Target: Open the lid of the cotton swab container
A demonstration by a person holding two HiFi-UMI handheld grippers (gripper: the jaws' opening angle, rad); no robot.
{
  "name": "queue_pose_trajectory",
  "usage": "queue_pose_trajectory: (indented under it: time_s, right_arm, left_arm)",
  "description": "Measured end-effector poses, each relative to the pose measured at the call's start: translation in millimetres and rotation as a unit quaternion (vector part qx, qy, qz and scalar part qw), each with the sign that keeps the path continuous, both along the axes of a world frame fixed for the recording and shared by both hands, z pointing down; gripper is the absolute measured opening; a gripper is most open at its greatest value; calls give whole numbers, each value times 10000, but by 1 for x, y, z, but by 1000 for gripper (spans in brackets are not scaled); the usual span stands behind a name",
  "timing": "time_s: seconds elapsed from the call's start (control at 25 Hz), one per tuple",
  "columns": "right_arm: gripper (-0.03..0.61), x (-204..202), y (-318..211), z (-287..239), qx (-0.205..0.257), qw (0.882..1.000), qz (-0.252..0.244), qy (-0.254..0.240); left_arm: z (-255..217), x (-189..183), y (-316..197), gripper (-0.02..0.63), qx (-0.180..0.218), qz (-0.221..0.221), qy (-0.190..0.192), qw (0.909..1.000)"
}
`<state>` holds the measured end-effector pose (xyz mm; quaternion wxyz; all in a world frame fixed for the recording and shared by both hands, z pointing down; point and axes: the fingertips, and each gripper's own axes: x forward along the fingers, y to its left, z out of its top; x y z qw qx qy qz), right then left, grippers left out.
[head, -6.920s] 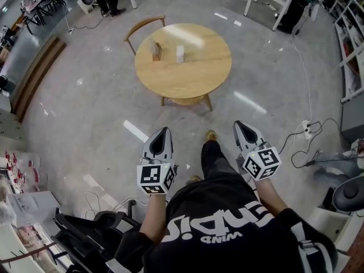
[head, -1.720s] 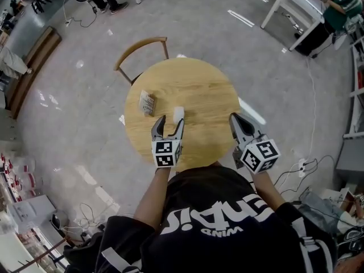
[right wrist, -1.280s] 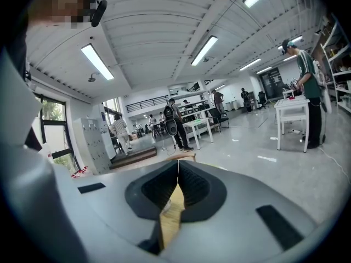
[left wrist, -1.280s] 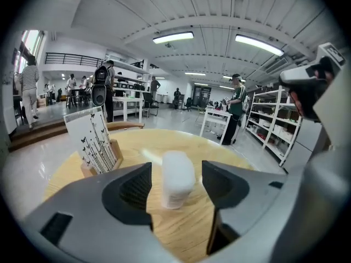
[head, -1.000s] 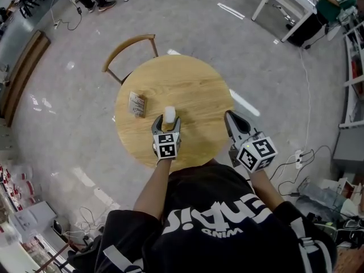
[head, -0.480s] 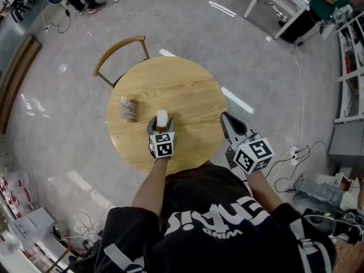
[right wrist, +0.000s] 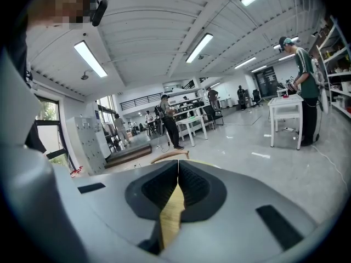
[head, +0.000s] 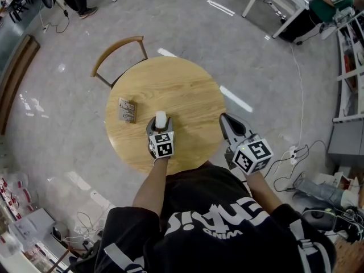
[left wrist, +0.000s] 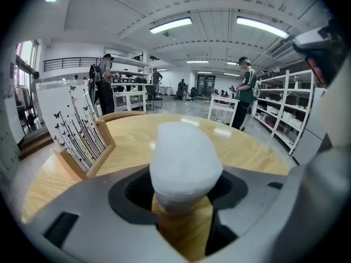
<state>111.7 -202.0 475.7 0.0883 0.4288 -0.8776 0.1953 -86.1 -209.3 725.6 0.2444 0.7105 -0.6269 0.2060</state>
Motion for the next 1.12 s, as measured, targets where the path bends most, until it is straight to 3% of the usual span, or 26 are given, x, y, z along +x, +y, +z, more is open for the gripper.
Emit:
queue_pose_trajectory:
  time_s: [0.52, 1.12]
  right_arm:
    - [3, 1, -1, 4, -65, 10000, -51, 28]
    - [2, 1, 4, 5, -44, 10000, -32, -2]
  left_arm:
    - [0, -2, -1, 215, -15, -43, -113, 9999]
    - [-9, 1, 4, 212, -63, 379, -78, 9992]
